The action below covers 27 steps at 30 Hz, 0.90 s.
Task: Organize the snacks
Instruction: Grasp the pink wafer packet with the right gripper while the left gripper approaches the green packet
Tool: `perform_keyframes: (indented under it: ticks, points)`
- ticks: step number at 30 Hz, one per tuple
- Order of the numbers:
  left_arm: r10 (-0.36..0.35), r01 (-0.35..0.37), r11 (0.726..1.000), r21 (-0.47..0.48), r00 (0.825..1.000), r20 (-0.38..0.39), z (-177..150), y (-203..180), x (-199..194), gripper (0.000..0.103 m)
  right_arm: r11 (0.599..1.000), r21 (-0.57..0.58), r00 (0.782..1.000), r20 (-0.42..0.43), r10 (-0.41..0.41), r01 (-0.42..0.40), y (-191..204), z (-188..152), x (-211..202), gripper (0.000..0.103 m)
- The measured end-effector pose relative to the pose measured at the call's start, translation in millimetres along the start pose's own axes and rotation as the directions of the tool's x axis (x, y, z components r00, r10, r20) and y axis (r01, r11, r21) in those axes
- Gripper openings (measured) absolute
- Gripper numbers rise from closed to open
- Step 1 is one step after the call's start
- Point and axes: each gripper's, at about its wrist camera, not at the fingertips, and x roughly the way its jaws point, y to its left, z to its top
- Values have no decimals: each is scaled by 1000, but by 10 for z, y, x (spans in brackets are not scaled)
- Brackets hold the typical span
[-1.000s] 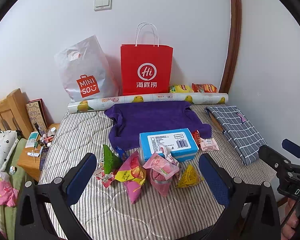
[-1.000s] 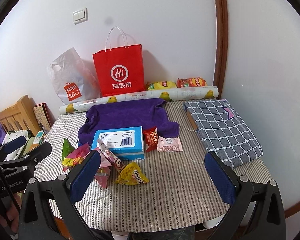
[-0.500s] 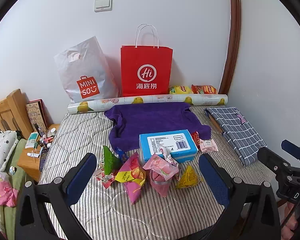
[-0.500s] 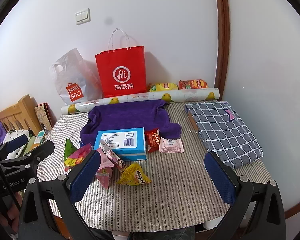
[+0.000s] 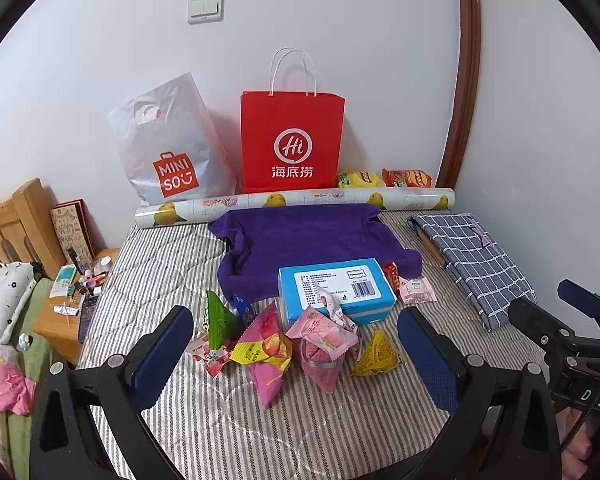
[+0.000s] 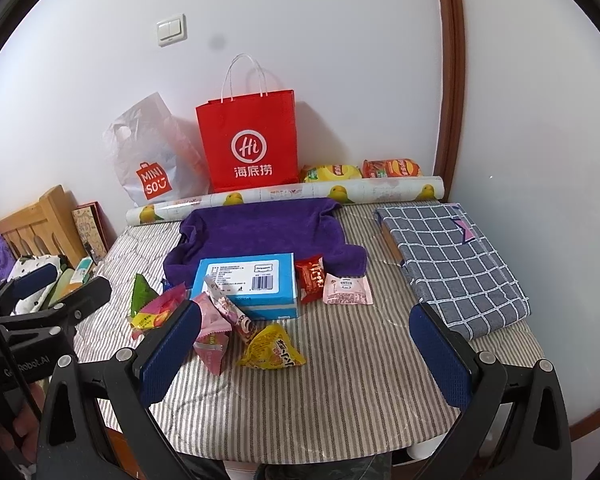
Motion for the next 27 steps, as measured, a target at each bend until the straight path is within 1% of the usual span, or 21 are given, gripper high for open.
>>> perform_keyframes:
  ticks: [4, 7, 10, 13, 15, 20, 24, 27]
  points:
    - [6, -6, 1000, -10, 1000, -19, 2, 69, 102, 103, 1000, 22, 1000, -30, -4, 5, -70, -23, 153, 103]
    - [11, -11, 1000, -19, 999, -35, -48, 134, 214, 103, 999, 30, 998, -55, -34, 35, -165, -53, 303, 103]
    - [23, -24, 999, -24, 998, -57, -91, 207, 375, 103, 999, 11, 995, -81, -51, 52, -267, -125, 495, 103]
    - [32, -36, 999, -36, 996, -88, -139, 296, 573, 103, 998, 24, 992, -109, -62, 65, -387, -190, 710, 102]
    - [37, -41, 998, -43, 993, -109, -179, 369, 701, 103, 998, 30, 991, -121, -51, 55, -459, -234, 863, 100]
    - [55, -65, 996, -60, 987, -151, -220, 540, 970, 102, 998, 59, 988, -151, -23, 32, -603, -288, 1269, 87]
    - [62, -76, 994, -76, 983, -172, -223, 670, 1126, 102, 996, 85, 985, -172, 26, -11, -674, -245, 1605, 87]
    - [61, -77, 993, -84, 982, -181, -220, 752, 1212, 102, 998, 67, 981, -189, 33, -21, -707, -225, 1871, 87]
